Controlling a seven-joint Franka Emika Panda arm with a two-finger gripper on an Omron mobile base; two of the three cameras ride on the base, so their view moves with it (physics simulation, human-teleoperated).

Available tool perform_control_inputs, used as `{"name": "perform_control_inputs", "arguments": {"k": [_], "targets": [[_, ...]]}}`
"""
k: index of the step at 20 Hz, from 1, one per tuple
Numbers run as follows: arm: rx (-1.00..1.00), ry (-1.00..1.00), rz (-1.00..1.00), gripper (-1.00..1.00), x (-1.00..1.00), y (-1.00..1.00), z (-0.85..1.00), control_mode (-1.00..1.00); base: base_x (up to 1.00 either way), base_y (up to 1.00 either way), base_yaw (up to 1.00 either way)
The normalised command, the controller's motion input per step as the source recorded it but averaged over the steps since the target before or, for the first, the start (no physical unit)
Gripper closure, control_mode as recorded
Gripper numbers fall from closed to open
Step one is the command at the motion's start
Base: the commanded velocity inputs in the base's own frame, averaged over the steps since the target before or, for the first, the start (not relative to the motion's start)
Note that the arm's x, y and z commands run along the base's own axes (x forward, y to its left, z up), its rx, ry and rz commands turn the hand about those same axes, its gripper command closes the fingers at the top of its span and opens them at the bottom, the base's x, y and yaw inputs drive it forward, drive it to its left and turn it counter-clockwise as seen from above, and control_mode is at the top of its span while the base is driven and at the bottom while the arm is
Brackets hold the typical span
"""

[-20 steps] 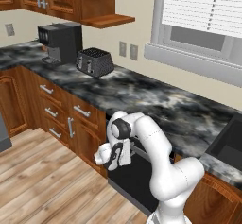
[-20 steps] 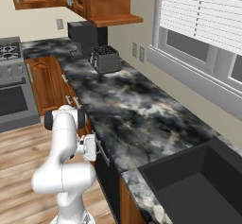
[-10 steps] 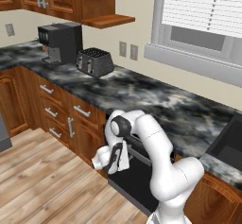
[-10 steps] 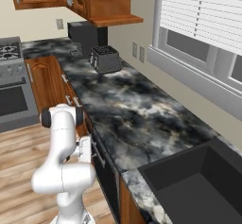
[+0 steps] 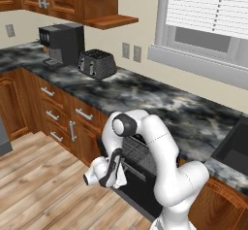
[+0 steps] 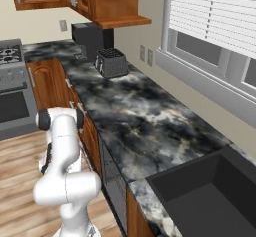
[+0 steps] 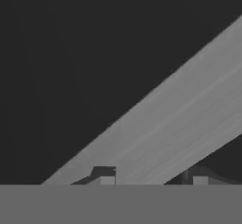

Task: Open the dishwasher door and pull out the top rack.

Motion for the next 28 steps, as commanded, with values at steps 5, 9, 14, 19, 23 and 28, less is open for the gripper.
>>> {"name": "perform_control_inputs", "arguments": {"k": [5, 9, 14, 19, 23, 28], "targets": [[0.08, 0.68, 0.22, 1.00, -1.00, 0.64, -0.67, -1.00, 0.00, 0.00, 0.00], [0.10, 0.66, 0.19, 1.00, -1.00, 0.72, -0.71, -1.00, 0.00, 0.00, 0.00], [0.12, 0.59, 0.19, 1.00, -1.00, 0.69, -0.90, -1.00, 0.00, 0.00, 0.00], [0.14, 0.45, 0.11, 1.00, -0.64, 0.39, -0.76, -1.00, 0.00, 0.00, 0.00], [0.11, 0.14, 0.07, -1.00, -0.44, 0.00, 0.21, -1.00, 0.00, 0.00, 0.00], [0.10, 0.01, 0.01, -1.00, -0.36, -0.36, 0.95, -1.00, 0.00, 0.00, 0.00]]}}
